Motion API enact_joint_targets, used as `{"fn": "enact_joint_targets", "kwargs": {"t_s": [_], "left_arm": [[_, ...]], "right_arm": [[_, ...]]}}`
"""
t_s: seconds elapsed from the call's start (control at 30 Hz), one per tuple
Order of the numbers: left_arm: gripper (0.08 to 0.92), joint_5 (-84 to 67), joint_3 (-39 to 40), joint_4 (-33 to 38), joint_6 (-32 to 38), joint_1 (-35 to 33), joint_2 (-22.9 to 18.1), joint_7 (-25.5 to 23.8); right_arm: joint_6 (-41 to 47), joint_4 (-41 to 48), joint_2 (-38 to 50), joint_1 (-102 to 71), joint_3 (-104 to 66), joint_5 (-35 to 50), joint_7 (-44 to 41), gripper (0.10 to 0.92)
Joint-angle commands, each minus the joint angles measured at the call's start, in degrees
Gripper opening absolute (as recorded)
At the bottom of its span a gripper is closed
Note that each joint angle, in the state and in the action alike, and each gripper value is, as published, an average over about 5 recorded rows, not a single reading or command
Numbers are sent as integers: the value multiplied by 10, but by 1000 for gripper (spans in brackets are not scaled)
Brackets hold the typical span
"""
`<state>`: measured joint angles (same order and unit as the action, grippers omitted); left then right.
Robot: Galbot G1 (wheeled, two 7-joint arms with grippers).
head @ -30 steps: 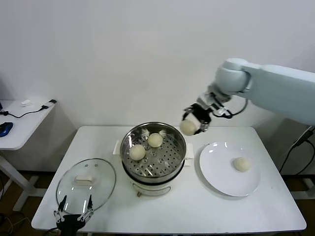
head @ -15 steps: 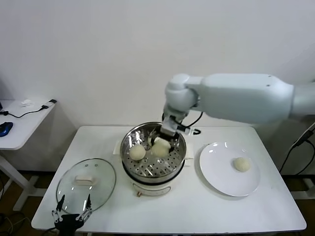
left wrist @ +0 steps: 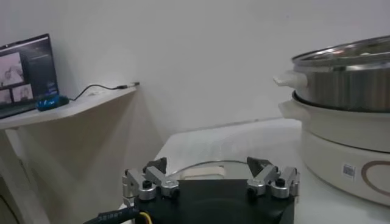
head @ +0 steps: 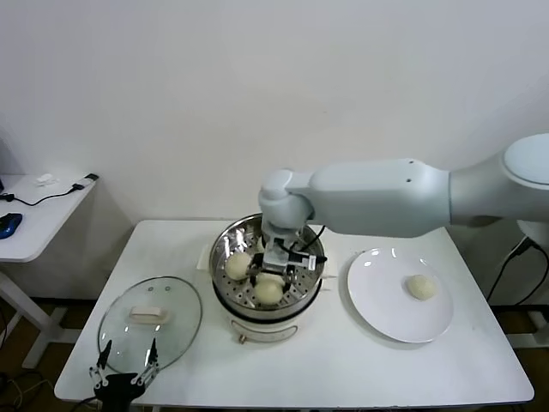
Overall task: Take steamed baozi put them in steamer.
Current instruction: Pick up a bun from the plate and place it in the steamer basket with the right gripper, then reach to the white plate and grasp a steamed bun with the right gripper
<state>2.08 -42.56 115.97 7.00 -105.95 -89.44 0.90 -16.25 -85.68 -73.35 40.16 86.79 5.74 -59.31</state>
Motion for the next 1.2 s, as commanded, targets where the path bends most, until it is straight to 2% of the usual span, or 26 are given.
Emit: {"fn": "enact_joint_targets", "kwargs": {"t_s": [0.03, 0.3, 0.53, 0.67, 0.8, 0.97, 1.07, 1.2], "left_arm": [[823, 0, 0, -1, 0, 0, 0, 1], [823, 0, -1, -1, 3, -1, 0, 2], [823, 1, -1, 0, 5, -2, -1, 2], [823, 0, -1, 0, 6, -3, 0, 2], [823, 1, 0, 1, 6, -3, -1, 2], [823, 1, 2, 3, 6, -3, -1, 2], [823, 0, 4, 3, 7, -3, 0, 2], [823, 0, 5, 5, 8, -3, 0, 1]], "right_arm": [[-9, 23, -24, -38, 8, -38, 25, 687], [-10, 42, -29, -53, 2, -46, 48, 689], [-19, 35, -17, -24, -3, -8, 30, 805], [-27, 29, 6, 12, -8, 33, 0, 821], [-20, 42, 45, 57, -27, 111, -54, 823], [39, 75, 124, 131, -11, 246, -113, 823], [73, 107, 175, 164, 22, 276, -122, 823], [114, 136, 245, 174, 77, 263, -101, 823]]}}
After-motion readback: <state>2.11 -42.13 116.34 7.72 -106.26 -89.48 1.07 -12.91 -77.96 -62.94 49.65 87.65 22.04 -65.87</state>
